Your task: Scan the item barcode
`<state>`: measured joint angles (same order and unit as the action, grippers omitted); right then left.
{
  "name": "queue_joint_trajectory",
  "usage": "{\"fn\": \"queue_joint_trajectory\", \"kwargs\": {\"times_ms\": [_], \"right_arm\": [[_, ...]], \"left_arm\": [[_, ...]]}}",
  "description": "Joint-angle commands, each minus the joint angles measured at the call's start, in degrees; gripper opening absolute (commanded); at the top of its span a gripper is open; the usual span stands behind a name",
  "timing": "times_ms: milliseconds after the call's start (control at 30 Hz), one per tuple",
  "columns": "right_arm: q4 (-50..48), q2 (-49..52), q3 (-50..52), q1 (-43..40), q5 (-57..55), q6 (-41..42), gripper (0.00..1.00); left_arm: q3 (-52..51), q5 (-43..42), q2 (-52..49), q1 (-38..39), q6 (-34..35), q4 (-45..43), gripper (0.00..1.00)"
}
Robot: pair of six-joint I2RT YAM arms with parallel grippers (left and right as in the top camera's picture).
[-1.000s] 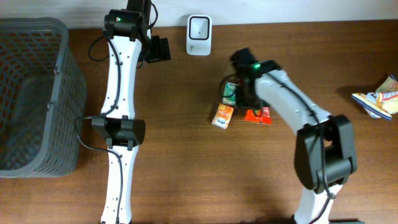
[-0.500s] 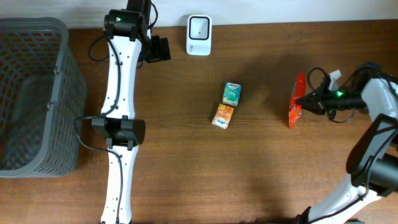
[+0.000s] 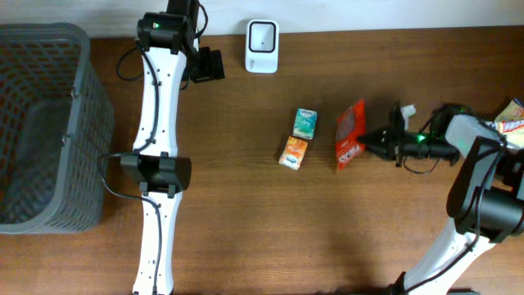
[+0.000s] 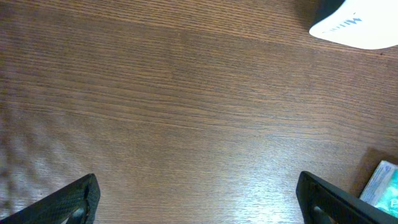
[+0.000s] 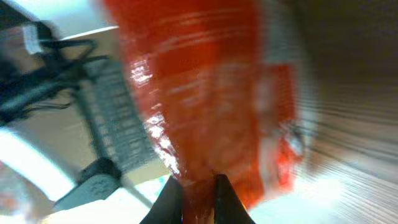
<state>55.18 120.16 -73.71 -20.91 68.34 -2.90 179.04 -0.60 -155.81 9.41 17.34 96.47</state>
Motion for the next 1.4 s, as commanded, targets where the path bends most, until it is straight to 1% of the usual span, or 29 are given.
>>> {"fn": "queue_joint_trajectory", "kwargs": {"times_ms": [0,33,67,100,200,267,333,367,400,433,500,533,600,633,667,700,767,833,933,1067,1133,1267,1333,1367], "right_arm": [[-0.31,-0.66,-0.70,-1.81,-24.46,7.76,0.11],[0.81,-0.87,-1.46,-2.54,-32.15,8.41,0.15],[2.73,-1.20,-2.54,-3.17,-37.86,9.35,0.21],[4.90,-1.51,-3.96,-3.56,-41.05,9.38,0.25],[15.85,-2.16,-13.42,-3.04,-46.23,9.16,0.27],[22.62,-2.16,-20.72,-0.96,-49.75,9.16,0.28],[26.69,-2.16,-25.62,2.82,-51.25,8.83,0.37],[26.93,-2.16,-26.21,5.81,-51.49,7.65,0.46],[26.80,-2.05,-26.10,8.07,-53.24,7.69,0.50],[26.29,-1.92,-25.66,10.12,-55.30,8.02,0.49],[24.50,-1.81,-23.87,14.01,-60.57,12.57,0.49],[22.95,-1.77,-22.25,16.09,-63.45,14.95,0.41],[19.98,-1.77,-19.43,18.62,-64.35,16.57,0.20],[18.53,-1.77,-17.92,19.50,-64.32,17.09,0.12],[16.98,-1.77,-15.96,20.17,-64.43,18.05,0.07],[15.91,-1.77,-14.53,20.33,-64.54,18.43,0.04],[14.58,-1.77,-11.98,20.31,-64.46,18.99,0.04],[15.63,-1.81,-12.17,20.46,-64.26,19.93,0.04],[22.38,-1.84,-15.82,20.48,-64.28,19.93,0.04],[24.85,-1.81,-16.70,21.14,-65.57,19.71,0.04],[21.90,-1.81,-14.62,21.64,-66.49,19.71,0.05],[11.65,-1.79,-6.69,21.81,-66.47,21.27,0.05],[10.58,-1.81,-4.37,21.81,-66.42,23.19,0.04],[11.26,-1.86,-4.90,21.81,-66.42,23.19,0.04]], "left_arm": [[0.24,0.42,0.17,0.15,-0.31,0.04,0.99],[0.24,0.42,0.17,0.15,-0.31,0.04,0.99],[0.24,0.42,0.17,0.15,-0.31,0.04,0.99],[0.24,0.42,0.17,0.15,-0.31,0.04,0.99],[0.24,0.42,0.17,0.15,-0.31,0.04,0.99],[0.24,0.42,0.17,0.15,-0.31,0.02,0.99],[0.24,0.44,0.17,0.15,-0.31,0.04,0.99],[0.24,0.42,0.17,0.15,-0.31,0.04,0.99],[0.24,0.42,0.17,0.15,-0.31,0.04,0.99],[0.24,0.42,0.17,0.15,-0.31,0.02,0.99],[0.24,0.42,0.17,0.15,-0.31,0.04,0.99],[0.24,0.42,0.17,0.15,-0.31,0.04,0.99],[0.24,0.42,0.17,0.15,-0.31,0.02,0.99],[0.24,0.42,0.17,0.15,-0.31,0.04,0.99],[0.24,0.42,0.17,0.15,-0.31,0.04,0.99],[0.24,0.42,0.17,0.15,-0.31,0.04,0.99],[0.24,0.42,0.17,0.15,-0.31,0.04,0.99],[0.24,0.42,0.17,0.15,-0.31,0.04,0.99],[0.24,0.42,0.17,0.15,-0.31,0.04,0.99],[0.24,0.42,0.17,0.15,-0.31,0.04,0.99],[0.24,0.42,0.17,0.15,-0.31,0.04,0.99],[0.24,0.42,0.17,0.15,-0.31,0.04,0.99],[0.24,0.42,0.17,0.15,-0.31,0.02,0.99],[0.24,0.44,0.17,0.15,-0.31,0.04,0.99]]}}
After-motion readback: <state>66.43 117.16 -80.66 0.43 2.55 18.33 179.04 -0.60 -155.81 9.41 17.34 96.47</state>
